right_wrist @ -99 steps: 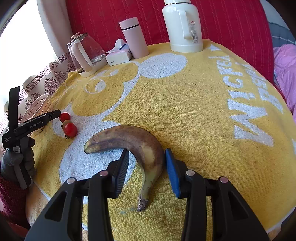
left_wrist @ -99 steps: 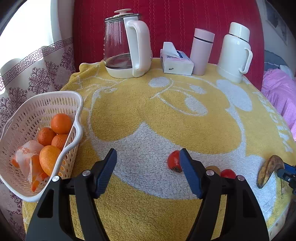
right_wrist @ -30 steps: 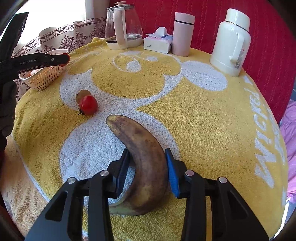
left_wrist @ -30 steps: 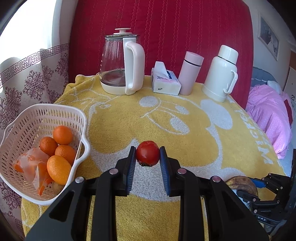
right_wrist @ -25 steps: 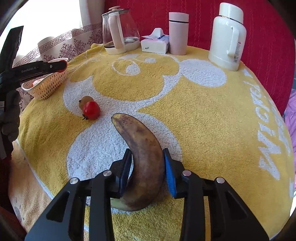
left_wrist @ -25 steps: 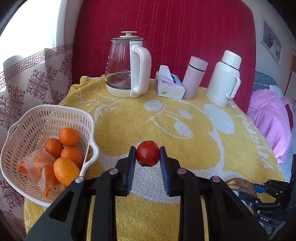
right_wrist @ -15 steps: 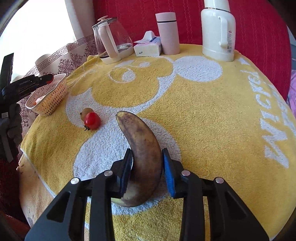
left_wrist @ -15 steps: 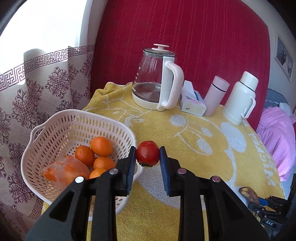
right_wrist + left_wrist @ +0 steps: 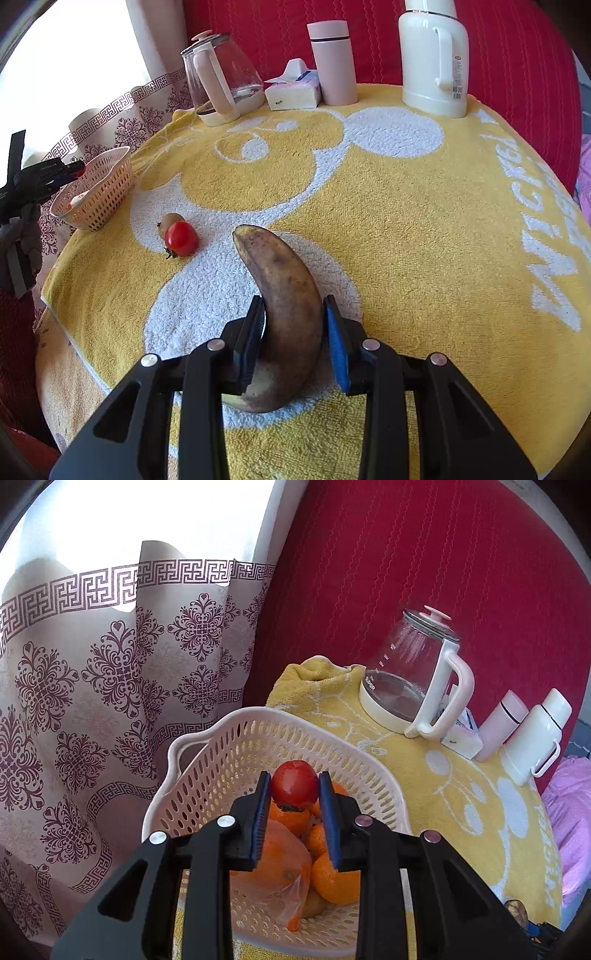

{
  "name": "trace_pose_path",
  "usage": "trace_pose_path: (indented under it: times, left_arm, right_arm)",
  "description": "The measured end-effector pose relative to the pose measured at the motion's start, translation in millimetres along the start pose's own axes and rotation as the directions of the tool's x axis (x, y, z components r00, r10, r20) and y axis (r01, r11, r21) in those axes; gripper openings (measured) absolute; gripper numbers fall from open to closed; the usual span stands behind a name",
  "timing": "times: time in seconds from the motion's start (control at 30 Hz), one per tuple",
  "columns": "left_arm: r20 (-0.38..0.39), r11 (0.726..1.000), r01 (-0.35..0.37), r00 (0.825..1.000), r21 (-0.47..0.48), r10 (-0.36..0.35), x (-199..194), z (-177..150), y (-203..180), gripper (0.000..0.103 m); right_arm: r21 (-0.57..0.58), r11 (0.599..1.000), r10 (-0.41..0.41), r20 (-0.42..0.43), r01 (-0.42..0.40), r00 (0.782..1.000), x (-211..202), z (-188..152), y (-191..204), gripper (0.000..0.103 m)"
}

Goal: Organize fruits
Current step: 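Carry the tomato into the basket and open the left tool while the right tool grasps the banana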

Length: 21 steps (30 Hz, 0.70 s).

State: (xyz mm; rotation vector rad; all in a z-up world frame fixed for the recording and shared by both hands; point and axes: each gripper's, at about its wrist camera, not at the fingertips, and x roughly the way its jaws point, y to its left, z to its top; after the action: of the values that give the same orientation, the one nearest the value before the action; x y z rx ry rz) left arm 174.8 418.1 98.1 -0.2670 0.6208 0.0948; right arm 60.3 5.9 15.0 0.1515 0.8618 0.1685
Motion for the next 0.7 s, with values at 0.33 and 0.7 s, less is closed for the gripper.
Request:
trace_pose_path:
  times: [0.33,0.7]
  left_arm:
    - [0.032,0.998,-0.023,0.999,-0.054,0.024,-6.6,2.8,10.0,0.059]
    - [0.026,0.998,-0.025,0.999,-0.059,0.027,-5.8,2.9,9.5,0.068]
  right_arm:
    - [0.006,1.0,0.004,0.001,-0.004,1.0,1.2,-1.6,-0.8,0.034]
    - [-0.001,1.0,-0.003,-0.003,0.003,1.0,1.5,-1.9,0.5,0.035]
